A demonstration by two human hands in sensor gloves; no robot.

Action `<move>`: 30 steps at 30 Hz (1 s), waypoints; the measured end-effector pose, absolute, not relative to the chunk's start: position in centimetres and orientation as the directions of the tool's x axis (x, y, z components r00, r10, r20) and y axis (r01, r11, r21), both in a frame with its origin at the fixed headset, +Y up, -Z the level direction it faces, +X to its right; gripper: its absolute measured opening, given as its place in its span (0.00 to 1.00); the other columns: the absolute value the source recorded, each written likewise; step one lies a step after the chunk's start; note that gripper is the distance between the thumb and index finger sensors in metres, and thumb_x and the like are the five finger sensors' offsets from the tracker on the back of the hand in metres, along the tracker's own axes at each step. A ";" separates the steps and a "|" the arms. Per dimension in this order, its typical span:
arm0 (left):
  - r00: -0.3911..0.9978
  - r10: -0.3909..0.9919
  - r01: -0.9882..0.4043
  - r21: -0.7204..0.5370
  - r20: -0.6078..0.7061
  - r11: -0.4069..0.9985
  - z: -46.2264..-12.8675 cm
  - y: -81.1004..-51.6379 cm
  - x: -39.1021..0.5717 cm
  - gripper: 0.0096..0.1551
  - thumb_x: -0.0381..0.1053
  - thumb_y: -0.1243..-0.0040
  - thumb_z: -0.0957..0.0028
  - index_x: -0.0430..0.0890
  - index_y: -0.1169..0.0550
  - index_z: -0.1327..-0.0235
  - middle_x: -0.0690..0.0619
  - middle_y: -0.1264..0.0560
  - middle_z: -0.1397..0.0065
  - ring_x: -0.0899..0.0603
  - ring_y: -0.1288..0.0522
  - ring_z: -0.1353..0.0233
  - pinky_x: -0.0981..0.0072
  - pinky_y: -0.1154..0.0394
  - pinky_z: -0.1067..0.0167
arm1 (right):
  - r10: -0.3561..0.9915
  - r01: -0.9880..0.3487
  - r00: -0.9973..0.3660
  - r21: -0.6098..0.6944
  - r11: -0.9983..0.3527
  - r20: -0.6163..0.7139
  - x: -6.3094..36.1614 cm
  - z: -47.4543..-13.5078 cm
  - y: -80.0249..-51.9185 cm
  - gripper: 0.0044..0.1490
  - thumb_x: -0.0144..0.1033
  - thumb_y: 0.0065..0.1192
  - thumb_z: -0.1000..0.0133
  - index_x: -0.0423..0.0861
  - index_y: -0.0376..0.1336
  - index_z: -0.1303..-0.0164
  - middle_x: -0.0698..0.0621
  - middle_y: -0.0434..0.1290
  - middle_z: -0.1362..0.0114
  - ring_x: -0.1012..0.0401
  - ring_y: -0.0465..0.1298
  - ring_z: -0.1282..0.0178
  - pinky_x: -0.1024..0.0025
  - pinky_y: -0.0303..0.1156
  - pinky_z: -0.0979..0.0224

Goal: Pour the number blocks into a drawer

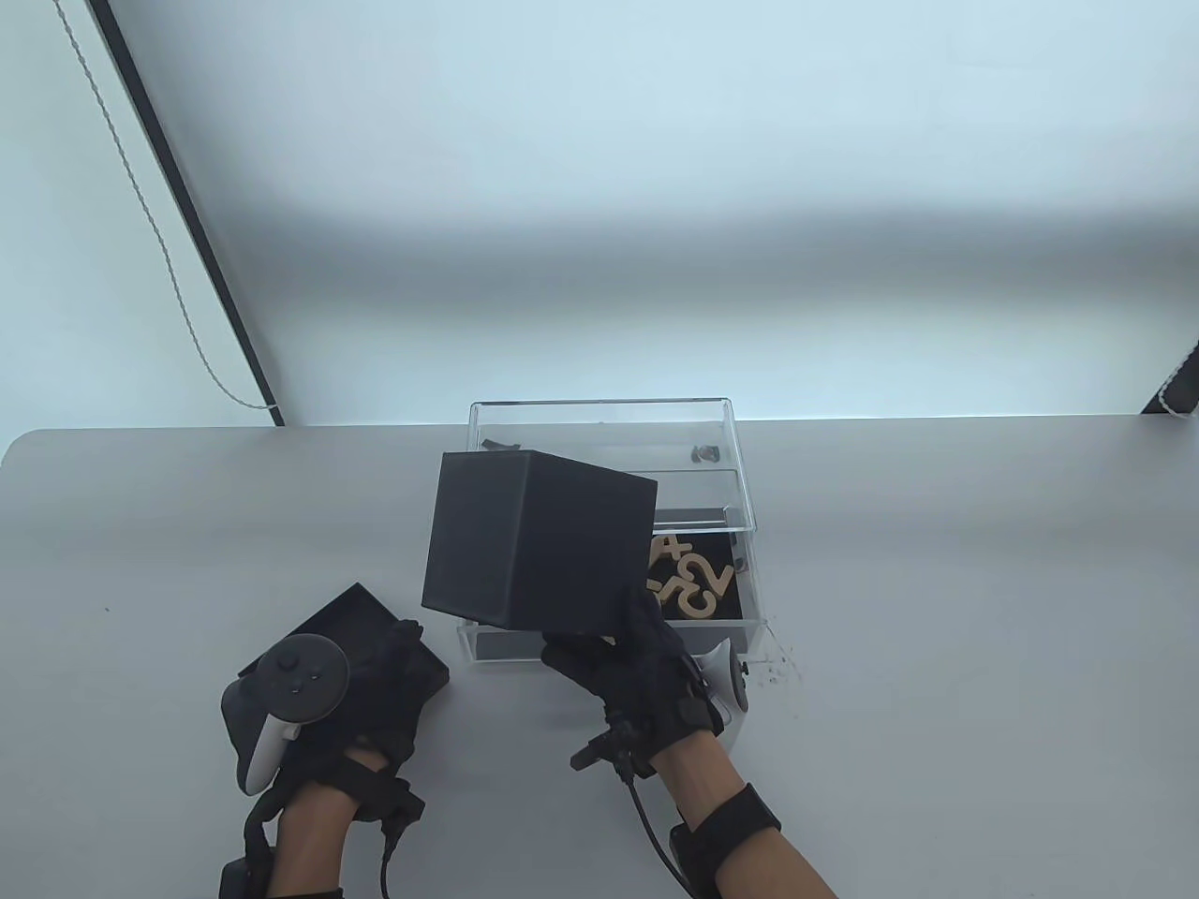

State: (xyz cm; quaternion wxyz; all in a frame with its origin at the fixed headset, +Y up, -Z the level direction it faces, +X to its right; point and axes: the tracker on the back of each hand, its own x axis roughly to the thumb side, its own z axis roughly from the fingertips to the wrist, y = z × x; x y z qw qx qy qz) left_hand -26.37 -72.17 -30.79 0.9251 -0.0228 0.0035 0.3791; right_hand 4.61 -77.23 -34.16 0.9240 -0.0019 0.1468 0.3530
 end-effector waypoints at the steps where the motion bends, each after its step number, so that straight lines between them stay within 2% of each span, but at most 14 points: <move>1: 0.711 0.702 -0.703 -0.040 -0.024 0.710 -30.8 -72.2 -26.4 0.38 0.61 0.45 0.51 0.48 0.34 0.28 0.39 0.31 0.22 0.29 0.36 0.23 0.29 0.40 0.31 | 0.658 -0.658 0.703 0.104 0.745 -0.270 4.7 -34.1 -77.1 0.29 0.53 0.54 0.45 0.40 0.66 0.50 0.41 0.55 0.20 0.23 0.60 0.32 0.36 0.69 0.32; 8: 0.701 0.713 -0.713 -0.030 -0.019 0.700 -30.8 -72.0 -26.6 0.38 0.61 0.45 0.51 0.48 0.34 0.28 0.39 0.31 0.22 0.29 0.36 0.23 0.29 0.40 0.31 | 0.832 -0.803 0.534 0.217 0.555 -0.151 6.8 -33.5 -74.3 0.29 0.52 0.56 0.45 0.40 0.66 0.50 0.41 0.54 0.20 0.22 0.59 0.31 0.35 0.68 0.32; 14: 0.696 0.718 -0.718 -0.030 -0.018 0.696 -30.7 -72.0 -26.6 0.38 0.61 0.45 0.51 0.48 0.34 0.28 0.39 0.31 0.22 0.28 0.36 0.23 0.29 0.40 0.31 | 0.917 -0.879 0.396 0.270 0.393 -0.048 9.4 -32.1 -72.5 0.29 0.52 0.58 0.45 0.40 0.66 0.50 0.41 0.54 0.20 0.22 0.58 0.31 0.34 0.67 0.32; 24: 0.702 0.712 -0.712 -0.033 -0.022 0.701 -30.7 -72.0 -26.7 0.38 0.61 0.45 0.51 0.48 0.34 0.28 0.39 0.31 0.22 0.28 0.36 0.23 0.29 0.40 0.31 | 0.975 -0.958 0.151 0.268 0.103 0.164 13.3 -29.4 -70.3 0.28 0.50 0.63 0.48 0.41 0.68 0.50 0.42 0.56 0.19 0.22 0.58 0.31 0.33 0.66 0.33; 30: 0.720 0.693 -0.694 -0.044 -0.037 0.719 -30.8 -72.4 -26.6 0.38 0.61 0.45 0.51 0.48 0.34 0.28 0.39 0.31 0.22 0.28 0.36 0.23 0.29 0.41 0.31 | 0.959 -0.971 -0.003 0.229 -0.070 0.282 14.1 -28.2 -70.2 0.27 0.49 0.66 0.50 0.41 0.70 0.52 0.43 0.58 0.20 0.21 0.59 0.32 0.31 0.66 0.35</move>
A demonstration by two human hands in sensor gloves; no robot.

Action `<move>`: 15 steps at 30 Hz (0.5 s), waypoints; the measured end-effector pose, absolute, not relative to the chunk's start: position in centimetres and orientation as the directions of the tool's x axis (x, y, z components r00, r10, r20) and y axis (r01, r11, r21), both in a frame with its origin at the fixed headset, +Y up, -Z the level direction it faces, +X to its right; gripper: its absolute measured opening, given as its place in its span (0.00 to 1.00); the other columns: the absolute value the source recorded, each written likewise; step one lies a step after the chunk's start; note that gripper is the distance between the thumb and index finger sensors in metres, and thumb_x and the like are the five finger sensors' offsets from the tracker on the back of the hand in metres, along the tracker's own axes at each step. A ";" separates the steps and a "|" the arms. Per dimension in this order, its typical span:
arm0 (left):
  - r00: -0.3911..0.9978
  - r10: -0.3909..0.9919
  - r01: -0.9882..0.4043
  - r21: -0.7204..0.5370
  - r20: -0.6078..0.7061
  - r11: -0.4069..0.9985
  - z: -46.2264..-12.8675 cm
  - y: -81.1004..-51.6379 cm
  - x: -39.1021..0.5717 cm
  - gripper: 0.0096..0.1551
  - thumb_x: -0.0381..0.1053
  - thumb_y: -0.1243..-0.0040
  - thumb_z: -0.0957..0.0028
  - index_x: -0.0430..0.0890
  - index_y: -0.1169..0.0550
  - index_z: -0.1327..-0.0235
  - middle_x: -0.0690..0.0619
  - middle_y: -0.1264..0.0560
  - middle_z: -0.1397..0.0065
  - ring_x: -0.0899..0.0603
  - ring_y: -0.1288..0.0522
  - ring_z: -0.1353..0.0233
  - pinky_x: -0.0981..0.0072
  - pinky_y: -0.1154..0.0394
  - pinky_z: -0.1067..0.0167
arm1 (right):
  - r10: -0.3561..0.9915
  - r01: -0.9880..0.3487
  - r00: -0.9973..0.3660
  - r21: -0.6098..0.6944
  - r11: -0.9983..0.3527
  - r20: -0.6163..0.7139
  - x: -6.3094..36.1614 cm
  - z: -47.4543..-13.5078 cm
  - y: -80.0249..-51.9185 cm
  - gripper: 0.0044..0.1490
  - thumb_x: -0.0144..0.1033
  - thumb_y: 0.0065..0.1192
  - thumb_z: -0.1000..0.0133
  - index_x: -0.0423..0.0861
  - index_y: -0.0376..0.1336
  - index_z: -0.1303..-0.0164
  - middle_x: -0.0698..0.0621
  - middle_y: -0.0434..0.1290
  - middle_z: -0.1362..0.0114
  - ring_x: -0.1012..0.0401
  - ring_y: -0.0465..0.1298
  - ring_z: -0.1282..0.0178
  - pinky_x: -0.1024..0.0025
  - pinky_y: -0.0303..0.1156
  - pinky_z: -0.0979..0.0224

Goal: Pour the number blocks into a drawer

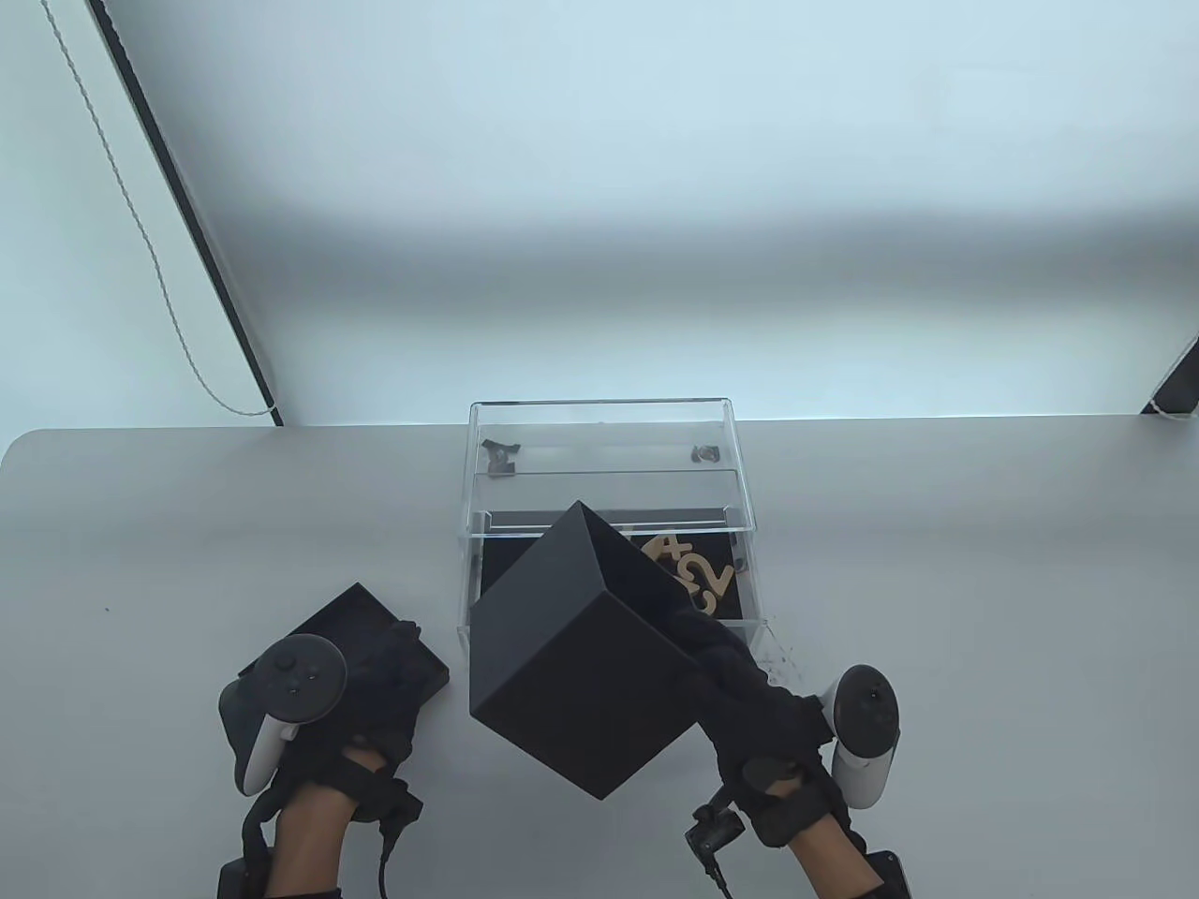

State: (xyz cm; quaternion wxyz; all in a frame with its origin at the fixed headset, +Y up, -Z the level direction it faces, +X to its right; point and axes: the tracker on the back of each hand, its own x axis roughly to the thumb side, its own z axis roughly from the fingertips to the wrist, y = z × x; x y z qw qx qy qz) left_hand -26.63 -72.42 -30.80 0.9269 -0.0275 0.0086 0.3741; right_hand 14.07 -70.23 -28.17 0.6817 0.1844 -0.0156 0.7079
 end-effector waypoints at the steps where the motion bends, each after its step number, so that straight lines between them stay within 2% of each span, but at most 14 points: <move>1: 0.723 0.690 -0.691 -0.048 -0.039 0.722 -30.8 -72.5 -26.6 0.38 0.61 0.45 0.51 0.48 0.34 0.28 0.40 0.31 0.22 0.29 0.36 0.23 0.29 0.40 0.31 | 0.957 -0.970 -0.019 0.227 -0.088 0.288 14.0 -28.0 -70.3 0.27 0.49 0.67 0.50 0.41 0.70 0.52 0.43 0.58 0.20 0.21 0.59 0.32 0.31 0.66 0.35; 9: 0.744 0.665 -0.668 -0.070 -0.063 0.741 -31.1 -73.3 -26.6 0.38 0.61 0.45 0.51 0.47 0.34 0.28 0.39 0.31 0.22 0.28 0.37 0.23 0.29 0.41 0.31 | 0.865 -0.905 -0.251 0.213 -0.369 0.434 13.3 -26.8 -69.8 0.26 0.47 0.69 0.52 0.40 0.71 0.53 0.43 0.59 0.20 0.21 0.59 0.32 0.30 0.66 0.35; 15: 0.753 0.653 -0.658 -0.088 -0.078 0.748 -31.2 -74.0 -26.5 0.38 0.61 0.45 0.51 0.47 0.34 0.28 0.39 0.31 0.21 0.28 0.37 0.23 0.29 0.41 0.31 | 0.770 -0.835 -0.372 0.175 -0.521 0.518 12.7 -26.2 -69.8 0.26 0.46 0.70 0.52 0.41 0.72 0.53 0.43 0.60 0.20 0.21 0.59 0.31 0.29 0.65 0.35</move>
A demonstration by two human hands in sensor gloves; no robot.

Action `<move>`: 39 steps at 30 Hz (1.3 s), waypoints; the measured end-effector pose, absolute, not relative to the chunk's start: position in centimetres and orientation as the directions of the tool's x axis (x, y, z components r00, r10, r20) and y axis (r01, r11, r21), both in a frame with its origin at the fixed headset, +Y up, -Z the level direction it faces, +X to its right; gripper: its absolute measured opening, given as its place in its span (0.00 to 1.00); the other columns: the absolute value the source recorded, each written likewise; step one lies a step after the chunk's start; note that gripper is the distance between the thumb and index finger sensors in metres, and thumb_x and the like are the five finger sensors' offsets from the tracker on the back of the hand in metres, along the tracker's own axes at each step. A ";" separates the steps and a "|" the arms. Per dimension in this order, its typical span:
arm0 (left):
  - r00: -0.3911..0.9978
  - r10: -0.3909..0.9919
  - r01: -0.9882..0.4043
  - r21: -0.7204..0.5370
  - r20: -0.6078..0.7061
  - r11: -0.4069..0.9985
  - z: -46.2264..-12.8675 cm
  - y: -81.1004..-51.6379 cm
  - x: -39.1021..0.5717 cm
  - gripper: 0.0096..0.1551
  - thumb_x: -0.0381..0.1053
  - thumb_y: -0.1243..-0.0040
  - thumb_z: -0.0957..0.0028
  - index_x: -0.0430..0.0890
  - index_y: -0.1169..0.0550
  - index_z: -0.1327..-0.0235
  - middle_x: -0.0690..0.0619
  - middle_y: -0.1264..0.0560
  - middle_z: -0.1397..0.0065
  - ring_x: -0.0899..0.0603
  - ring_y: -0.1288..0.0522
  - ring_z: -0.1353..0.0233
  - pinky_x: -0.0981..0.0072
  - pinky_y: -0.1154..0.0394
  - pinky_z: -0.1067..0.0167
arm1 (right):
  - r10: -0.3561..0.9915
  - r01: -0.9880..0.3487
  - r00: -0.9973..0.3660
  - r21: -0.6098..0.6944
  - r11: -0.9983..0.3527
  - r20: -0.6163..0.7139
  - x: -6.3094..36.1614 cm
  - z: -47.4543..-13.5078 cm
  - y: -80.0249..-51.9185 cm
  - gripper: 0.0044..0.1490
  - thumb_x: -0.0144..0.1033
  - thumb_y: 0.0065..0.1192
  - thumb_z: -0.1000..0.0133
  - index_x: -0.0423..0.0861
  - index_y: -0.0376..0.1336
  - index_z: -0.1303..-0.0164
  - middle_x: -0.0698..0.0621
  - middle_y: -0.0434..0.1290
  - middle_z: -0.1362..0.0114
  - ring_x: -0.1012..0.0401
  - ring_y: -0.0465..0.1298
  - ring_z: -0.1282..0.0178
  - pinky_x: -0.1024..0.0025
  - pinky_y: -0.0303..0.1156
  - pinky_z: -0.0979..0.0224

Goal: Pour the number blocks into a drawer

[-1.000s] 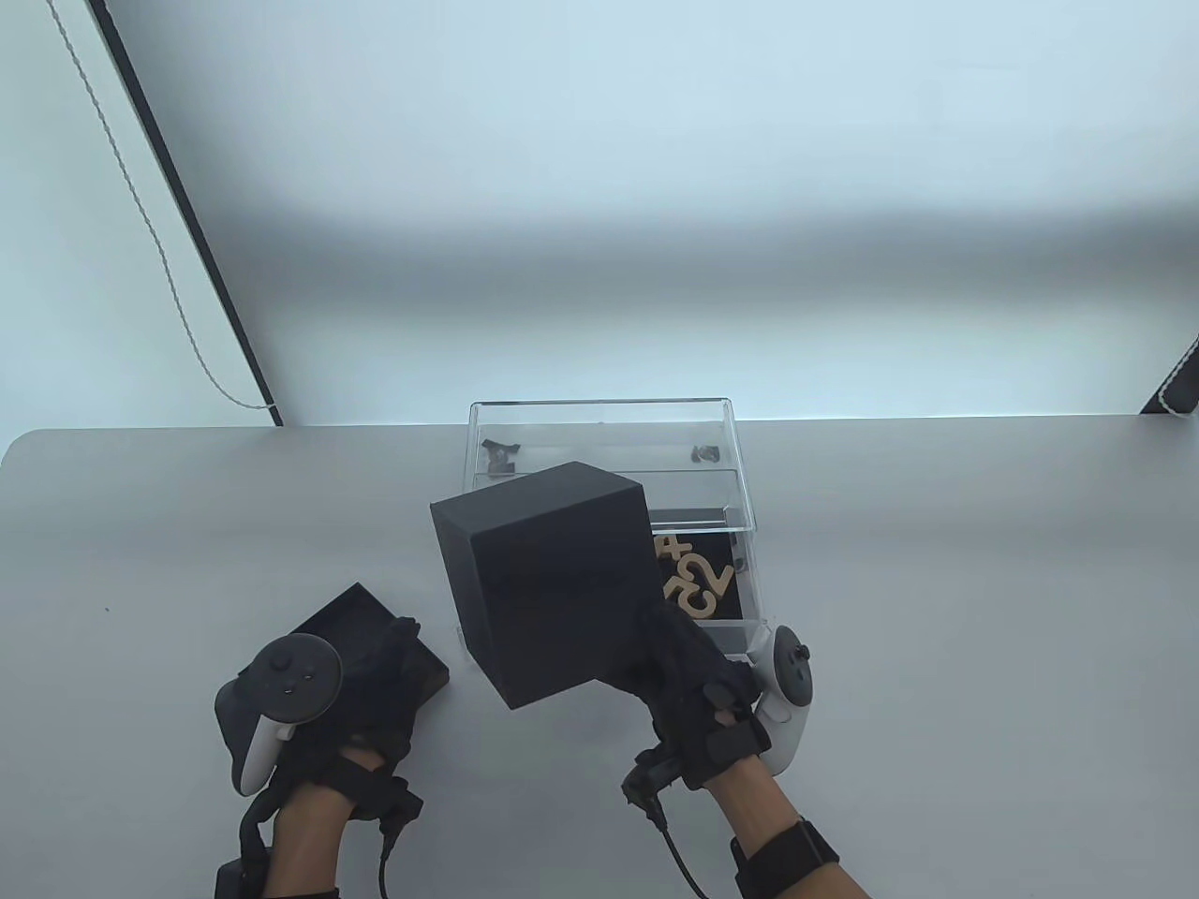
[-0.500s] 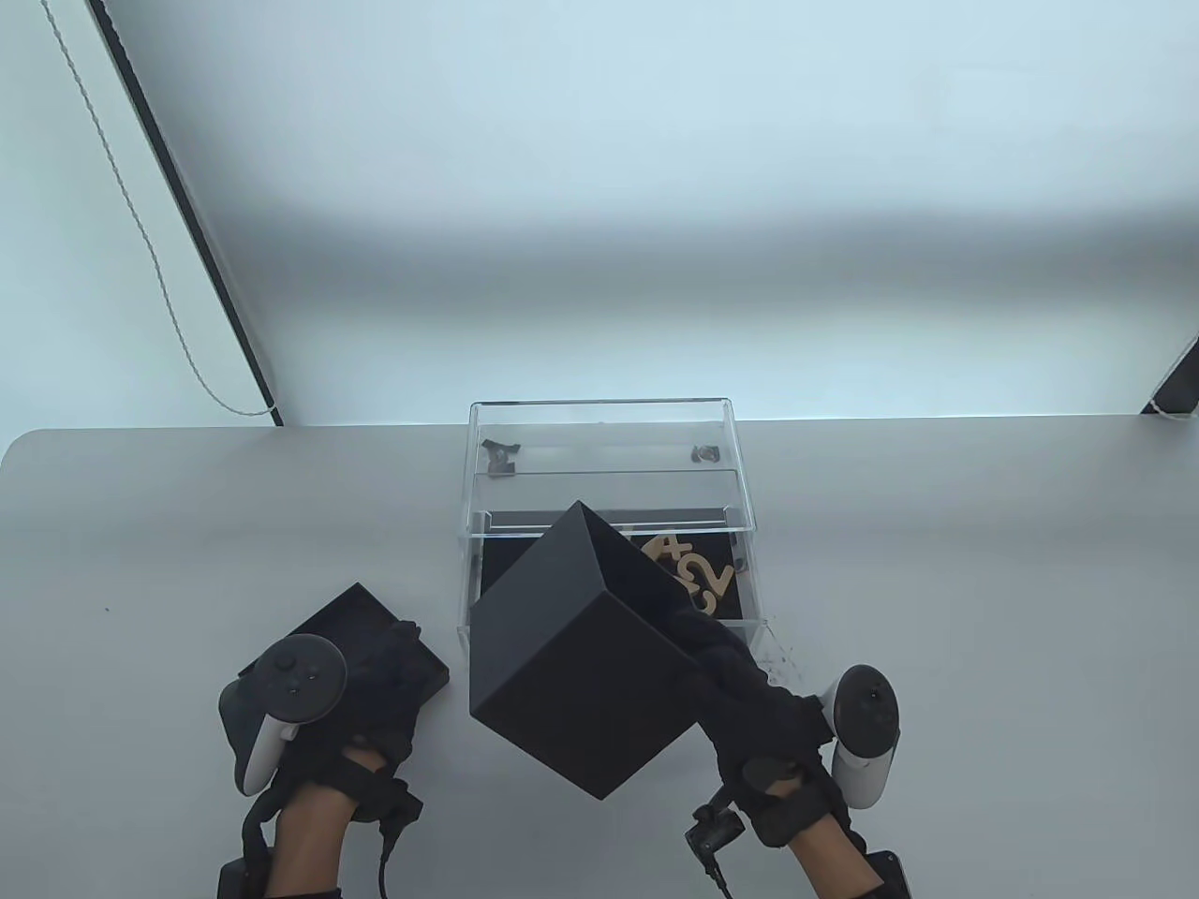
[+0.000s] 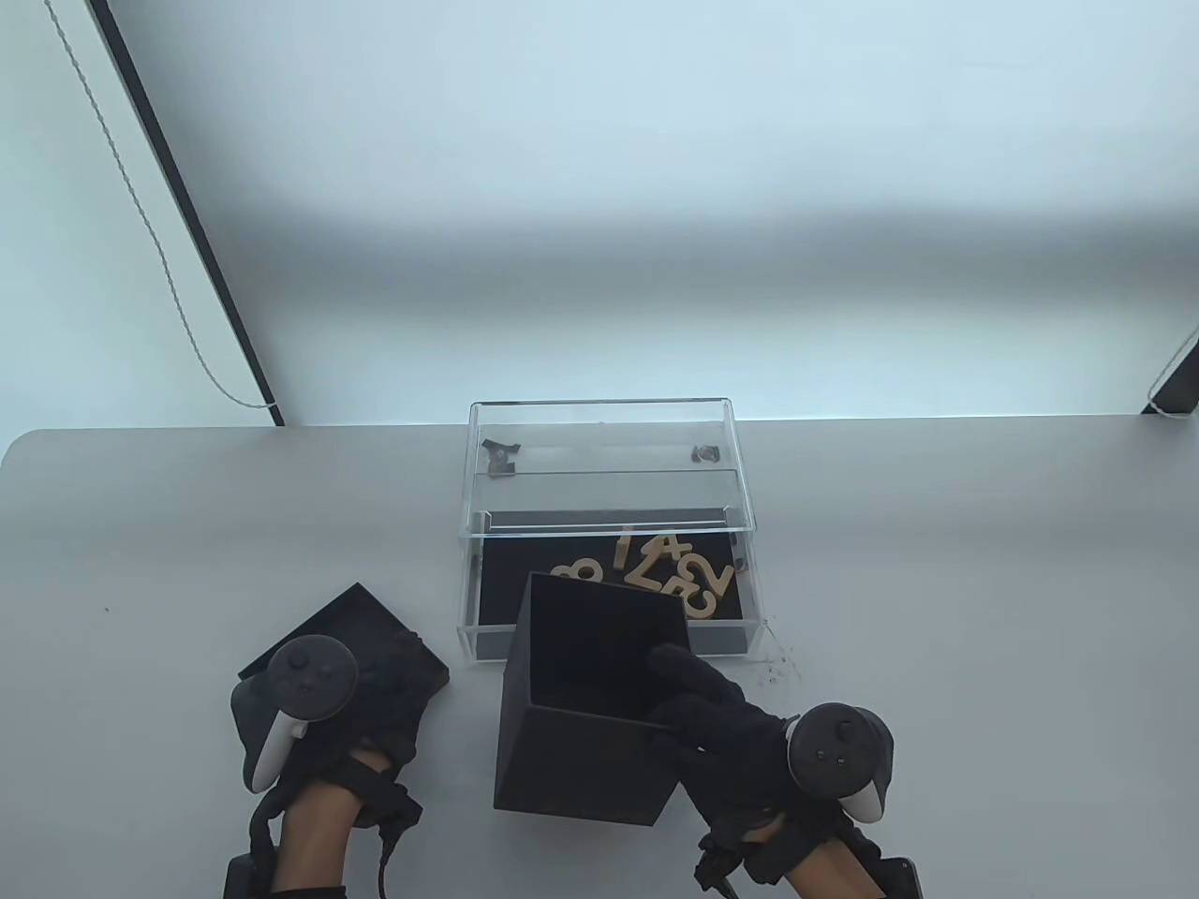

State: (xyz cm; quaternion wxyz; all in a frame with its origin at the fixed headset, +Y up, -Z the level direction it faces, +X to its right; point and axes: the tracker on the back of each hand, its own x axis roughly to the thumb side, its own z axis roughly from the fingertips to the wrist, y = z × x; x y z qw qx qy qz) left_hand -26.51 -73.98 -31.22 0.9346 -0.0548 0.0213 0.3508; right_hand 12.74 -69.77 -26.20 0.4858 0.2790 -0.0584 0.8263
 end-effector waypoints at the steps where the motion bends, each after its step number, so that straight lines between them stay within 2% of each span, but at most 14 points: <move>1: 0.755 0.651 -0.656 -0.091 -0.080 0.750 -31.2 -74.1 -26.5 0.38 0.61 0.45 0.51 0.47 0.34 0.28 0.39 0.31 0.21 0.28 0.37 0.23 0.29 0.41 0.31 | 0.759 -0.825 -0.381 0.176 -0.537 0.528 12.6 -26.1 -69.8 0.26 0.46 0.71 0.53 0.41 0.73 0.53 0.44 0.60 0.20 0.21 0.58 0.31 0.29 0.65 0.35; 8: 0.759 0.644 -0.651 -0.107 -0.092 0.752 -31.3 -74.6 -26.4 0.38 0.61 0.45 0.51 0.47 0.34 0.28 0.39 0.32 0.21 0.28 0.37 0.23 0.29 0.41 0.30 | 0.652 -0.733 -0.479 0.141 -0.666 0.588 11.9 -25.8 -70.2 0.25 0.45 0.74 0.54 0.43 0.75 0.53 0.45 0.61 0.19 0.22 0.58 0.30 0.28 0.64 0.33; 13: 0.764 0.636 -0.645 -0.116 -0.107 0.755 -31.5 -75.1 -26.6 0.38 0.60 0.45 0.51 0.48 0.34 0.28 0.39 0.32 0.21 0.28 0.38 0.23 0.29 0.42 0.30 | 0.636 -0.717 -0.494 0.136 -0.684 0.593 11.7 -25.8 -70.4 0.25 0.45 0.76 0.55 0.43 0.77 0.54 0.44 0.62 0.20 0.23 0.59 0.30 0.28 0.64 0.34; 18: 0.791 0.598 -0.612 -0.139 -0.128 0.779 -31.6 -75.7 -26.6 0.38 0.60 0.45 0.51 0.48 0.33 0.28 0.41 0.36 0.19 0.29 0.42 0.21 0.29 0.46 0.29 | 0.551 -0.628 -0.568 0.111 -0.770 0.612 11.5 -25.7 -70.3 0.26 0.49 0.78 0.56 0.44 0.79 0.57 0.42 0.63 0.21 0.24 0.61 0.30 0.29 0.66 0.34; 25: 0.852 0.488 -0.522 -0.225 -0.191 0.823 -31.9 -77.5 -26.9 0.40 0.62 0.43 0.51 0.49 0.35 0.26 0.45 0.46 0.15 0.32 0.53 0.18 0.30 0.55 0.27 | 0.626 -0.690 -0.514 0.151 -0.708 0.586 12.2 -25.9 -69.7 0.36 0.53 0.76 0.55 0.43 0.72 0.42 0.42 0.60 0.19 0.25 0.62 0.29 0.29 0.65 0.35; 29: 0.887 0.406 -0.456 -0.273 -0.222 0.847 -32.1 -78.5 -27.1 0.40 0.61 0.41 0.52 0.49 0.36 0.26 0.45 0.48 0.15 0.34 0.54 0.18 0.30 0.56 0.27 | 0.664 -0.727 -0.488 0.158 -0.669 0.567 13.0 -26.2 -69.6 0.42 0.56 0.74 0.54 0.43 0.67 0.36 0.40 0.57 0.19 0.27 0.61 0.28 0.29 0.64 0.34; 32: 0.902 0.348 -0.414 -0.283 -0.254 0.865 -32.1 -79.0 -27.2 0.39 0.60 0.41 0.51 0.51 0.37 0.26 0.47 0.48 0.16 0.34 0.53 0.18 0.31 0.54 0.26 | 0.674 -0.738 -0.485 0.154 -0.658 0.557 13.4 -26.3 -69.5 0.44 0.57 0.72 0.53 0.43 0.64 0.33 0.39 0.56 0.18 0.28 0.60 0.27 0.29 0.63 0.33; 39: 0.937 0.233 -0.289 -0.205 -0.260 0.935 -32.4 -78.8 -26.7 0.34 0.54 0.37 0.53 0.53 0.30 0.31 0.48 0.39 0.19 0.34 0.43 0.20 0.32 0.44 0.27 | 0.694 -0.753 -0.498 0.138 -0.644 0.519 14.4 -26.8 -69.7 0.48 0.60 0.70 0.52 0.44 0.60 0.29 0.38 0.53 0.18 0.28 0.58 0.26 0.27 0.59 0.32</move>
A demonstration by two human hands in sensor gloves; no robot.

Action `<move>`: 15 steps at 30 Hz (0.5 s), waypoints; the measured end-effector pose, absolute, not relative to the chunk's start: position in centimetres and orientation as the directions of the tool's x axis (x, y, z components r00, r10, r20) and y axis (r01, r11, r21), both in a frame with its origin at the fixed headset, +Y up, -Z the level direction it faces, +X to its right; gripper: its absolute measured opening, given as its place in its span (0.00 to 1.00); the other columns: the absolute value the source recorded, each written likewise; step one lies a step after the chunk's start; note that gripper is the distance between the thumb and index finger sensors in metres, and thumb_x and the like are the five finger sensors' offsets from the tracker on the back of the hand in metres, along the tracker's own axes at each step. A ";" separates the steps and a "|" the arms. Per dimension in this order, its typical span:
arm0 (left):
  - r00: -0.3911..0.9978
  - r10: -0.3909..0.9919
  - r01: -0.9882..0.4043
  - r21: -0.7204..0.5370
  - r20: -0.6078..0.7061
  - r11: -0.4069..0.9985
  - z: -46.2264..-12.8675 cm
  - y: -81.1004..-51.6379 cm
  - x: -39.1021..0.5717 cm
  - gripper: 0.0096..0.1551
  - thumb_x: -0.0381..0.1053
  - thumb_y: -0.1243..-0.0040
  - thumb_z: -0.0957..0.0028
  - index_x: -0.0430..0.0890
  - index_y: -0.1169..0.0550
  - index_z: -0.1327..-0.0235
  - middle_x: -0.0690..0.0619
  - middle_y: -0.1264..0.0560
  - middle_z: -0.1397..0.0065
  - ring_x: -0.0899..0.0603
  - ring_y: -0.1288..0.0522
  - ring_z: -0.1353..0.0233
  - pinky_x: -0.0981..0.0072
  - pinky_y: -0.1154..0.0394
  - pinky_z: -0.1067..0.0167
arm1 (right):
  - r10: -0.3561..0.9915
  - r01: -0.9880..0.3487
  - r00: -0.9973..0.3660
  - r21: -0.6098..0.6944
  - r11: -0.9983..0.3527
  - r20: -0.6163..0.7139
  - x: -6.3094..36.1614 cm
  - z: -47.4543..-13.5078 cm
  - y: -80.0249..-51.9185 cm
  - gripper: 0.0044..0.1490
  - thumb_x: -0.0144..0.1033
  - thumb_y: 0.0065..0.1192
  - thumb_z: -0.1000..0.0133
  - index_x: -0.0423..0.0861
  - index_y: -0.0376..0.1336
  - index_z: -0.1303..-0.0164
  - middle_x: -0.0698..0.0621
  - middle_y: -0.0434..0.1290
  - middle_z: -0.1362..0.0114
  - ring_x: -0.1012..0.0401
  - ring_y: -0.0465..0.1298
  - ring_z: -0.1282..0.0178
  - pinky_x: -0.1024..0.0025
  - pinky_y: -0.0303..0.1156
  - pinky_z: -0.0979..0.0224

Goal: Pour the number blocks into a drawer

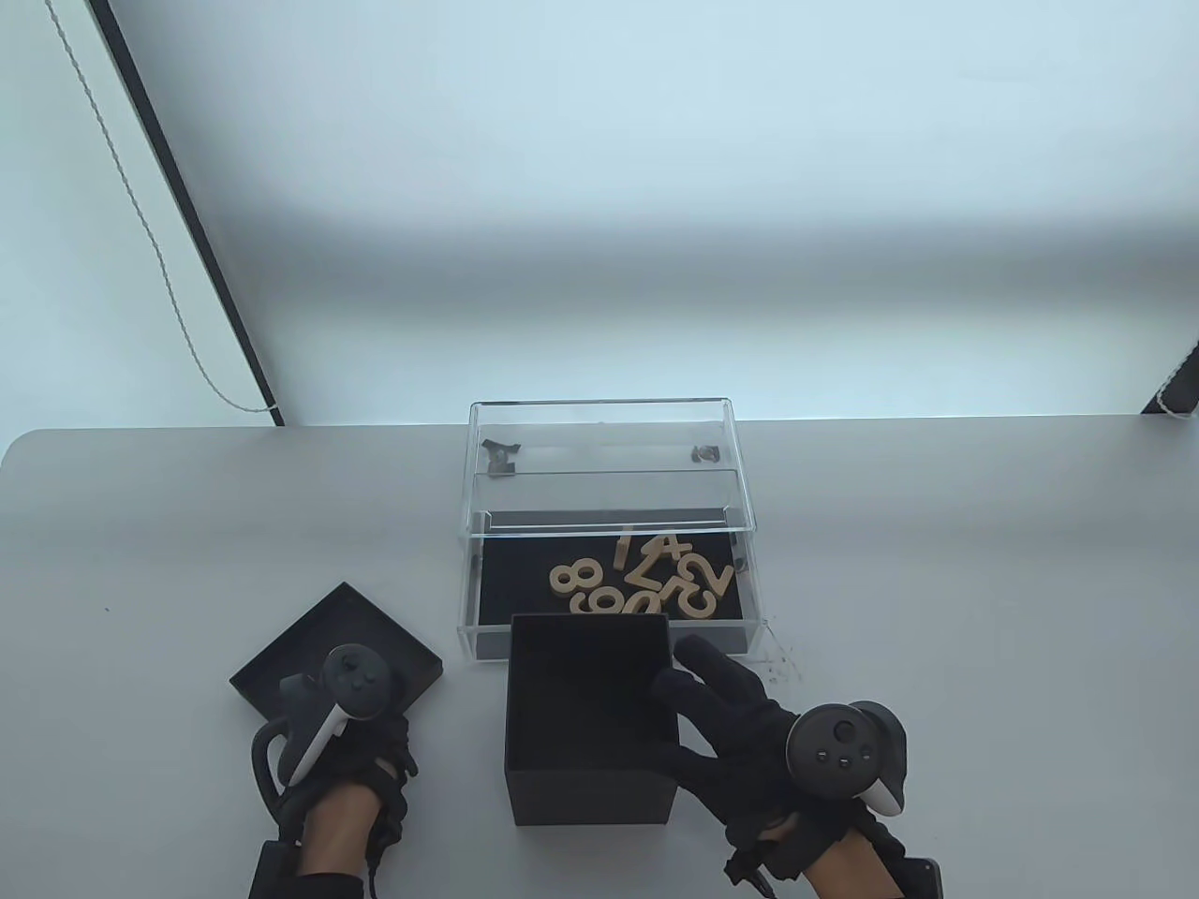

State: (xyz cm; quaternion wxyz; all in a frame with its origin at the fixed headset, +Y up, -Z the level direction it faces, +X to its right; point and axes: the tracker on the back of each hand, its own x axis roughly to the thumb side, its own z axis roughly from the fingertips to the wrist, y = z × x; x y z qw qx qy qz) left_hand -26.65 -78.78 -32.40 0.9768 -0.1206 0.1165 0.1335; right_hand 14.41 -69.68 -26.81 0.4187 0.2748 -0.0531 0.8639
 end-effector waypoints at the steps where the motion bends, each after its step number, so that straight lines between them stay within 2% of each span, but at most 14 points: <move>1: 0.940 0.220 -0.276 -0.203 -0.260 0.939 -32.4 -78.7 -26.6 0.34 0.54 0.37 0.53 0.53 0.30 0.31 0.48 0.39 0.19 0.34 0.42 0.20 0.32 0.43 0.27 | 0.696 -0.753 -0.500 0.138 -0.643 0.514 14.5 -26.9 -69.7 0.48 0.60 0.70 0.52 0.44 0.59 0.28 0.38 0.53 0.17 0.28 0.57 0.26 0.27 0.59 0.31; 7: 0.948 0.215 -0.254 -0.154 -0.235 0.955 -32.5 -78.3 -26.5 0.32 0.52 0.37 0.55 0.52 0.25 0.34 0.50 0.33 0.22 0.34 0.37 0.22 0.33 0.39 0.29 | 0.723 -0.763 -0.507 0.145 -0.630 0.469 15.1 -27.4 -70.4 0.51 0.61 0.68 0.51 0.44 0.55 0.26 0.38 0.51 0.17 0.28 0.56 0.25 0.25 0.56 0.31; 15: 0.914 0.361 -0.369 -0.014 -0.183 0.929 -32.0 -75.6 -26.3 0.31 0.52 0.38 0.56 0.51 0.23 0.36 0.46 0.26 0.24 0.33 0.29 0.25 0.33 0.34 0.32 | 0.745 -0.769 -0.512 0.158 -0.619 0.427 15.5 -27.8 -71.0 0.53 0.63 0.66 0.51 0.44 0.52 0.24 0.37 0.48 0.17 0.28 0.54 0.25 0.25 0.54 0.30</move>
